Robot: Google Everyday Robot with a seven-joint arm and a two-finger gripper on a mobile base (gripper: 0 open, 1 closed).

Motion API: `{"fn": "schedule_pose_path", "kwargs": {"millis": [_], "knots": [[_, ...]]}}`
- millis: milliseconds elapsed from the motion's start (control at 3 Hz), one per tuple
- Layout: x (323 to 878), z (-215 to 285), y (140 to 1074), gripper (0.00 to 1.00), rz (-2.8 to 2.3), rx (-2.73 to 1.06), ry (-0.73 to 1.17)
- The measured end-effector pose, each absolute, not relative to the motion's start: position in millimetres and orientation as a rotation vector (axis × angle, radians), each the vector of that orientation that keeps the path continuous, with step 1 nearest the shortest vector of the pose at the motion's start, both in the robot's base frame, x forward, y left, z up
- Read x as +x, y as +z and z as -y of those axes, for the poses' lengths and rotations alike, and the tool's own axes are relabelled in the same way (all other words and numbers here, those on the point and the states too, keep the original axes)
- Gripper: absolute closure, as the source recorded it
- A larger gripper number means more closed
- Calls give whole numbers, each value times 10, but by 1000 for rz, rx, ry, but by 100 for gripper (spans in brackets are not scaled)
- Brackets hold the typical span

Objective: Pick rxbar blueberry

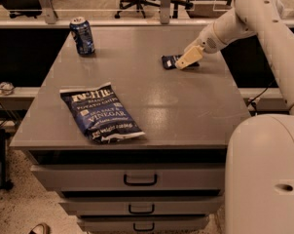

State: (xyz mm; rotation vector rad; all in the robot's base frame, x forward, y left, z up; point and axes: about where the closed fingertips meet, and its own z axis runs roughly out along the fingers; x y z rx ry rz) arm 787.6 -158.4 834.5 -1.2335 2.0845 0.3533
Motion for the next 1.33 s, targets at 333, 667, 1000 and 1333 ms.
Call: {"fn": "schedule_pose_path", "kwargs": {"millis": [333, 667, 1000, 1333], "knots": [[7875, 1585, 8361, 100, -2084, -1234, 354], [7874, 1584, 8368, 100, -2084, -1234, 354], [7872, 1585, 8372, 100, -2083, -1234, 353], [7591, 1599, 8875, 100, -1981, -1241, 350]]}}
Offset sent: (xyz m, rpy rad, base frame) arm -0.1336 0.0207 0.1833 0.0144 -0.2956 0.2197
